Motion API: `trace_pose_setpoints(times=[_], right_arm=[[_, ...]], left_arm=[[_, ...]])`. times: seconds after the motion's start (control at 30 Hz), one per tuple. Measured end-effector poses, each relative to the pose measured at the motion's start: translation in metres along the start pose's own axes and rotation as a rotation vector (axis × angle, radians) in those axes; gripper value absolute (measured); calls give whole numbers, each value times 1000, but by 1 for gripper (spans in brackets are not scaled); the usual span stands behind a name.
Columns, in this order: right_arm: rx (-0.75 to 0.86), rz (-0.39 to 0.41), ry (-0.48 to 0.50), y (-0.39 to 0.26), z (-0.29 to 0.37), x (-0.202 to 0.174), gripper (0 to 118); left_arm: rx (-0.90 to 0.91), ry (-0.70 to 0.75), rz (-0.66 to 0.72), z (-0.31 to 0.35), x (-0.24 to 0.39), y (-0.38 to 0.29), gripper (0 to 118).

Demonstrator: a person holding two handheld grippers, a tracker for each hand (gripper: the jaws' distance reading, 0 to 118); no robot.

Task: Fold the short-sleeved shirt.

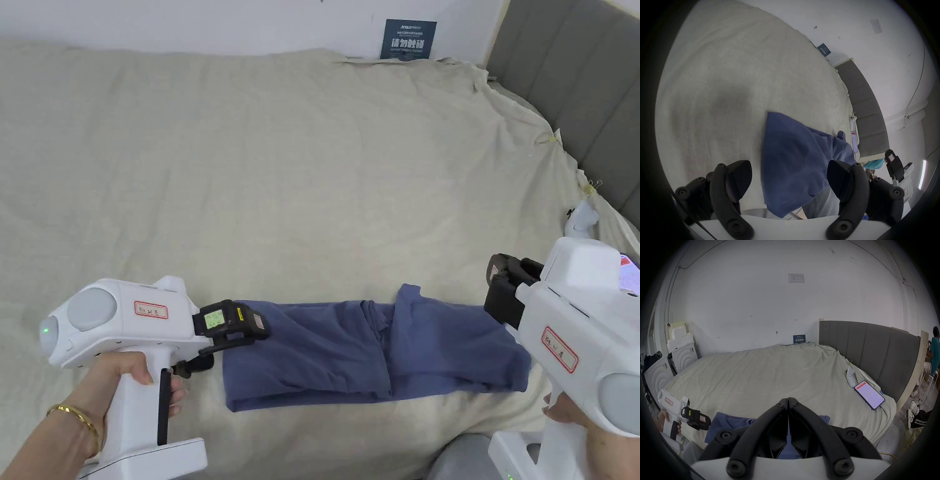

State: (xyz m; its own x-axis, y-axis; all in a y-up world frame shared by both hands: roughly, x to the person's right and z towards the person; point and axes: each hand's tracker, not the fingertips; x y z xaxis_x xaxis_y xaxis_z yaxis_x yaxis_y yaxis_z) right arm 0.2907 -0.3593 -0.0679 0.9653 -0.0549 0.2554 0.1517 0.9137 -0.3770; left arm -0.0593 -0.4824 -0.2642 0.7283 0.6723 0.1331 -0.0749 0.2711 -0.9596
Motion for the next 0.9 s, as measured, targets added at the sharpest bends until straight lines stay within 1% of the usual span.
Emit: trace_pose_setpoints(times=[0.1,0.2,0.23,0.27,0.3,0.33,0.4,0.5,0.57,0.6,0.73,0.8,0.9], right_arm=[[-14,8,3,-1,1,-3,0],[-18,18,3,-4,0,3,0],[-19,17,4,-5,-1,5,0],[-21,15,5,-6,-1,7,0],[-24,13,5,-6,-2,8,0],[-29,11,8,-6,-2,8,0],[-31,13,19,-9,-5,15,0],[-35,19,23,-8,-8,17,0],[-33,15,25,-9,-11,21,0],[-31,15,24,-8,-11,21,0],[-26,9,27,-5,-15,23,0],[-22,6,28,-4,-14,21,0],[-21,2,36,-2,-16,18,0]], left_arm=[[-38,-7,1,-12,2,-4,99],[-15,-19,7,-17,4,-7,96],[-14,-15,5,-17,6,-7,93],[-13,22,-4,-17,9,-6,76],[5,89,-33,-17,12,-7,44],[26,132,-51,-18,12,-8,5],[22,78,-21,-13,14,-12,4],[51,84,-25,-3,21,-11,4],[63,46,38,5,21,-6,3],[78,43,48,10,21,-3,3],[107,89,0,32,25,10,3],[114,104,6,48,18,17,3],[170,207,-11,75,4,28,3]])
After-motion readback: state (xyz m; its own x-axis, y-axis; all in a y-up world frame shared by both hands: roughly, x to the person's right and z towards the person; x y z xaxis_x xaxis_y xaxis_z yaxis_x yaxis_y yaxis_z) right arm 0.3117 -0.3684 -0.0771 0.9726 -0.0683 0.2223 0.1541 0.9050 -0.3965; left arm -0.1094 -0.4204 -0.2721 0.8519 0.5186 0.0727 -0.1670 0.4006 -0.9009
